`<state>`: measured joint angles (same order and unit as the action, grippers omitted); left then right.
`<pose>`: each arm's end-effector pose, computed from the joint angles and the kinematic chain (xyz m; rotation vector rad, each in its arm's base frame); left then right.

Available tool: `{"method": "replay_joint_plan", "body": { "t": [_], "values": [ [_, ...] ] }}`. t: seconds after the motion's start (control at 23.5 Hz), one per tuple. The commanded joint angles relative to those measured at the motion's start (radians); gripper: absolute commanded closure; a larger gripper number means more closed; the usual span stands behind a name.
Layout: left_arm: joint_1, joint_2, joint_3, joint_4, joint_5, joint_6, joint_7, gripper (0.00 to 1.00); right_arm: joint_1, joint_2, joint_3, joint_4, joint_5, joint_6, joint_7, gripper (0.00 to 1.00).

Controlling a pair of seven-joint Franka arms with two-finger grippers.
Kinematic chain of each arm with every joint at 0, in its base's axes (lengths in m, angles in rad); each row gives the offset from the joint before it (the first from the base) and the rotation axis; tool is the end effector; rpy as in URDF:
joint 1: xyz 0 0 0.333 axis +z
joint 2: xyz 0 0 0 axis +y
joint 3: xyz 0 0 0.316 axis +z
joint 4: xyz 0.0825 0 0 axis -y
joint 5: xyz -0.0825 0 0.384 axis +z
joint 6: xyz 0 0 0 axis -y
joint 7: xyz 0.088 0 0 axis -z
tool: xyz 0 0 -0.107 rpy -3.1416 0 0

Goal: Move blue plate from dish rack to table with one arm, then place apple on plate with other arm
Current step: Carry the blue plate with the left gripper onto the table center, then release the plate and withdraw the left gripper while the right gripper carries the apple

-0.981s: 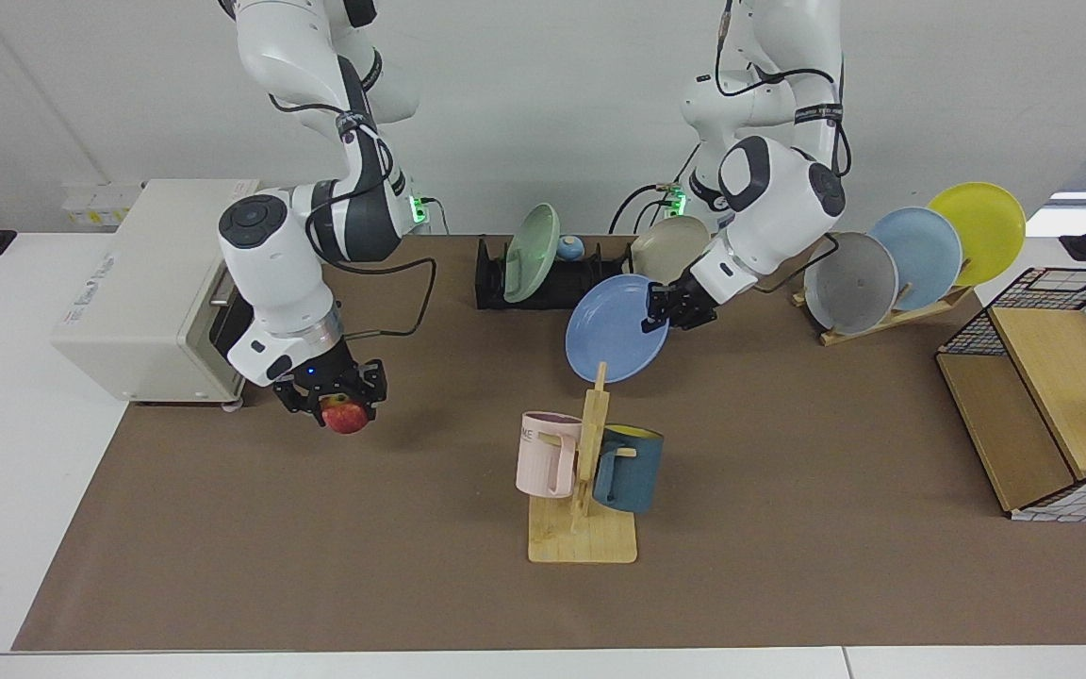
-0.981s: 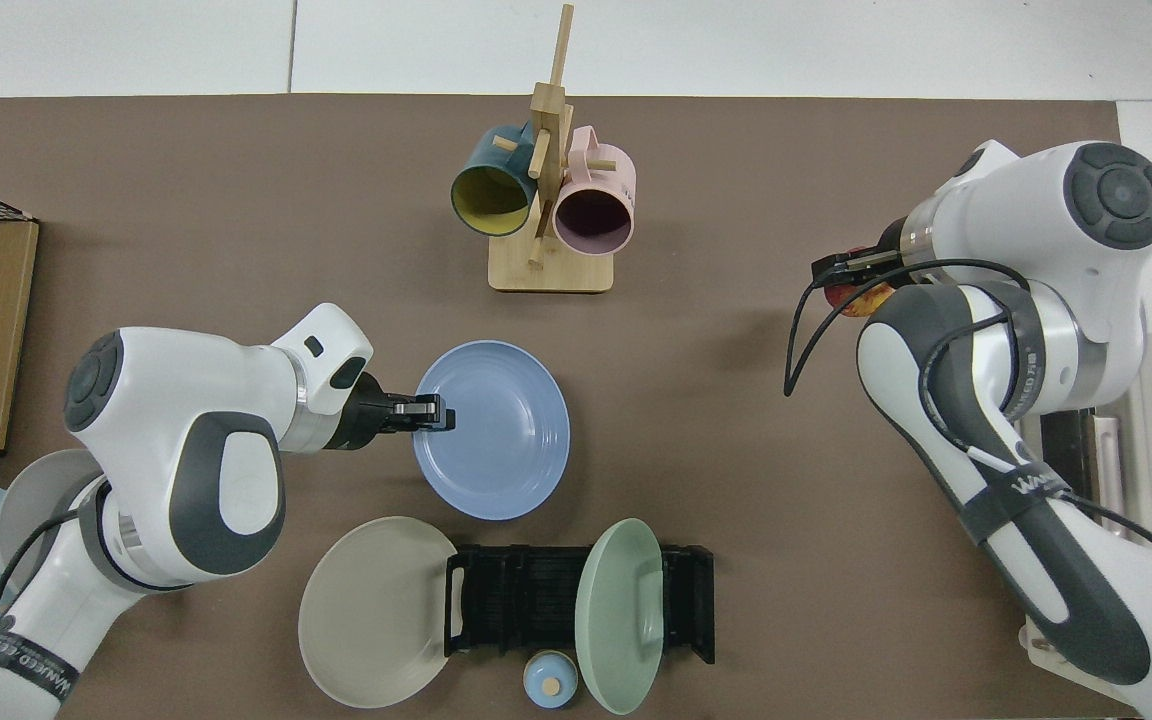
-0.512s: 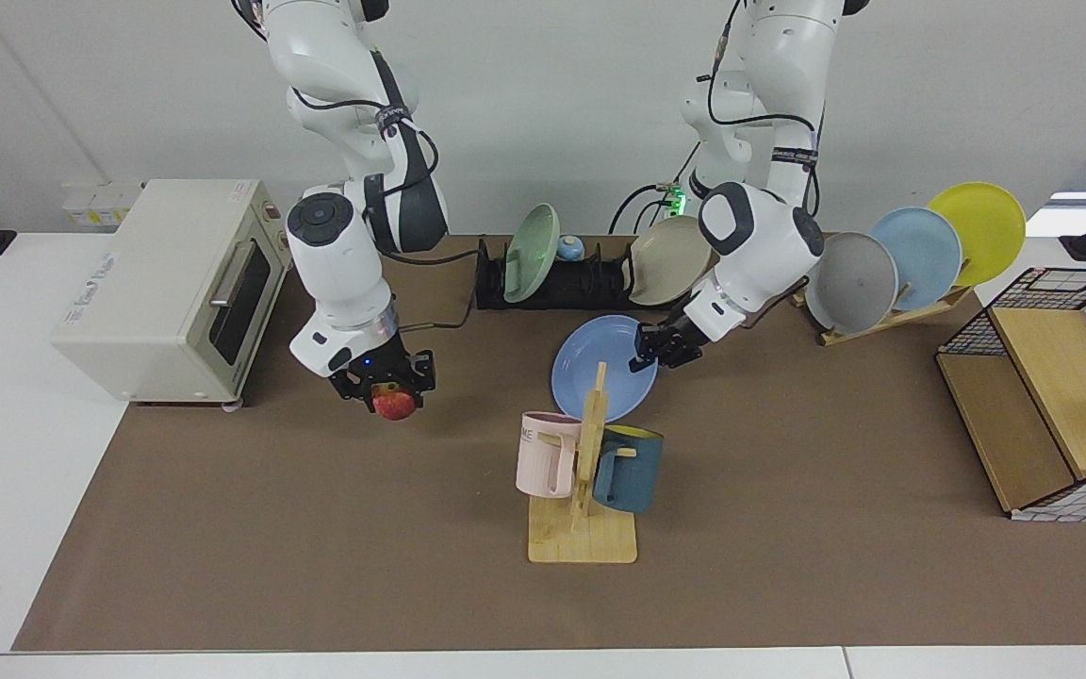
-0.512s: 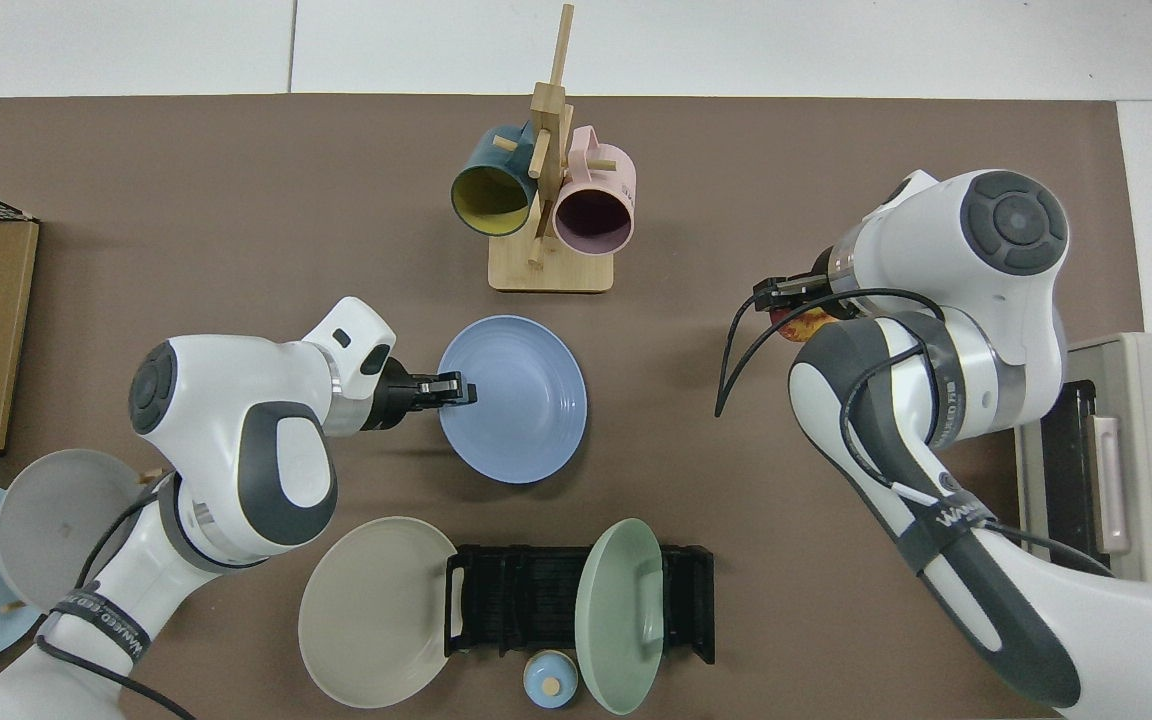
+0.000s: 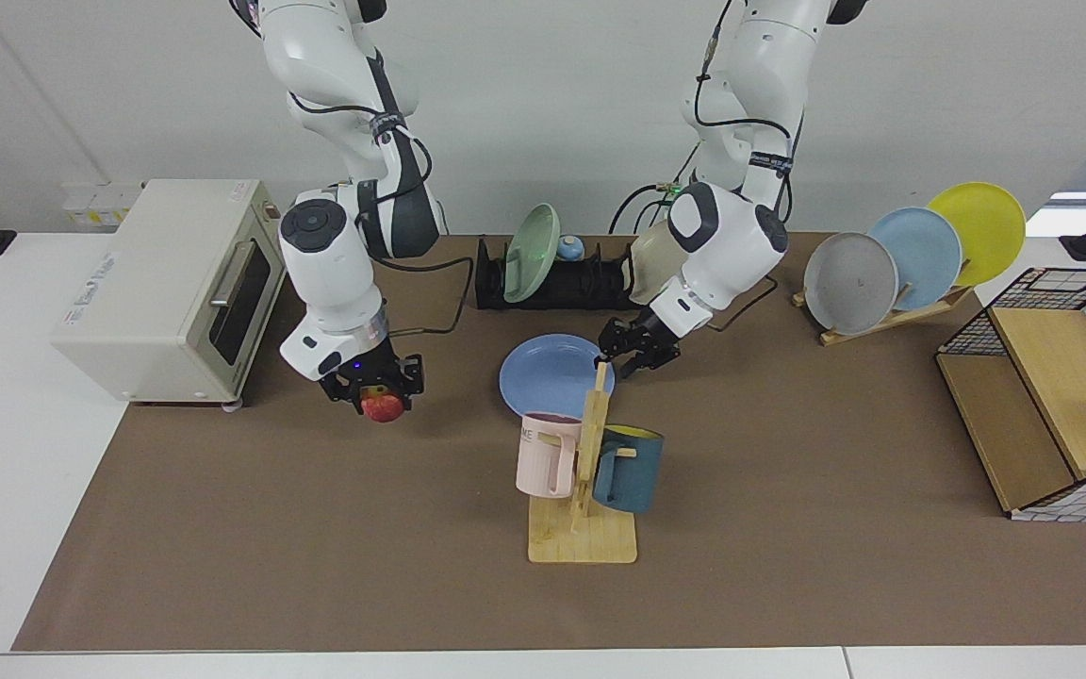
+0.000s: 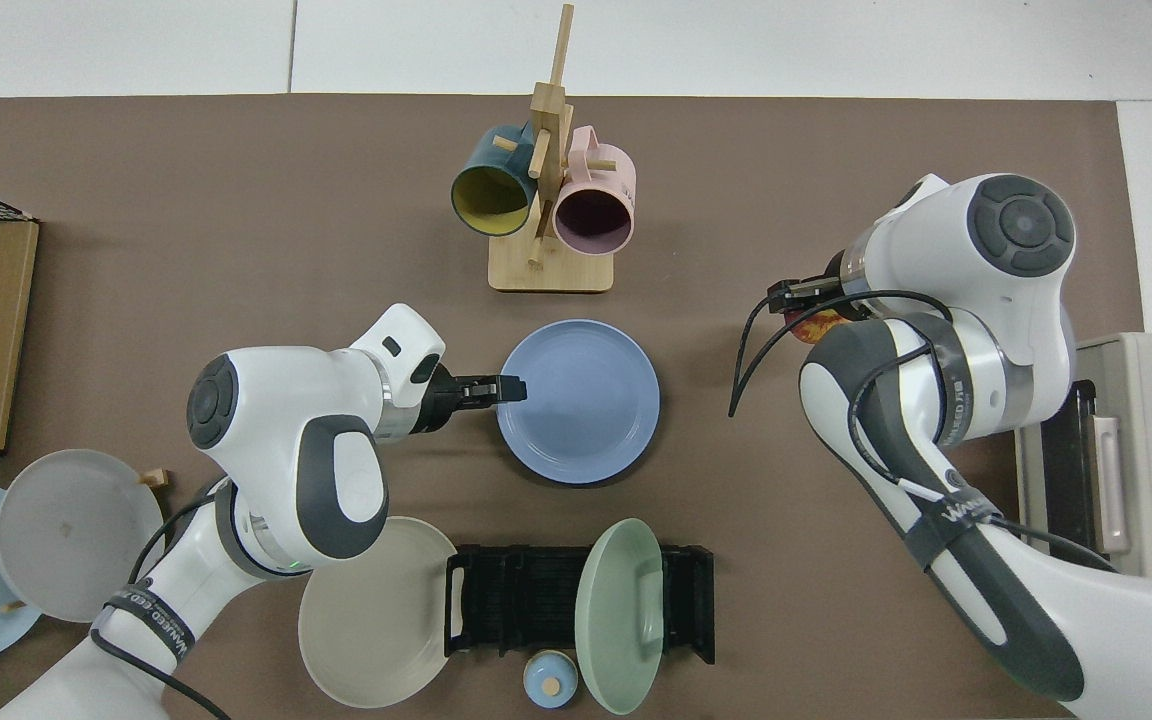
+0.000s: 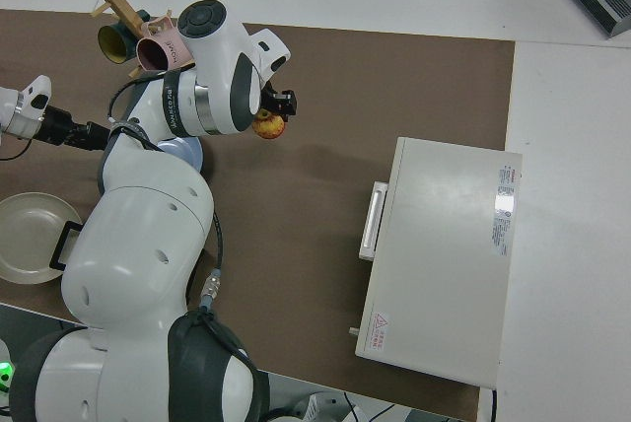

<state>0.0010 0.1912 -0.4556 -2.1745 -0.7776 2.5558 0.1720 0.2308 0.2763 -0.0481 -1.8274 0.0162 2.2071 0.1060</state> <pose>0.5206 -0.2390 0.3301 2.5531 0.0129 0.1204 0.6257 0.1182 0.3933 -3.1201 -0.1096 -0.1603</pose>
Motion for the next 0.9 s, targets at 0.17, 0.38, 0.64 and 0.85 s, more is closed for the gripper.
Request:
{"method": "replay_joint_plan", "body": {
  "t": [0.17,0.38,0.64,0.85],
  "values": [
    [-0.001,-0.071,0.017,-0.004,0.014,-0.084,-0.011,0.35,0.097,-0.058,0.007,-0.021,-0.013,-0.050,0.188,1.00],
    [0.005,-0.199,0.080,0.007,0.214,-0.277,-0.159,0.46,0.234,-0.089,0.002,-0.024,-0.015,-0.066,0.398,1.00],
    [0.005,-0.265,0.144,0.163,0.561,-0.647,-0.281,0.45,0.344,-0.114,0.008,-0.033,0.007,-0.063,0.483,1.00],
    [0.005,-0.259,0.196,0.326,0.681,-0.862,-0.269,0.39,0.392,-0.089,0.010,-0.030,0.028,-0.014,0.508,1.00]
  ]
}}
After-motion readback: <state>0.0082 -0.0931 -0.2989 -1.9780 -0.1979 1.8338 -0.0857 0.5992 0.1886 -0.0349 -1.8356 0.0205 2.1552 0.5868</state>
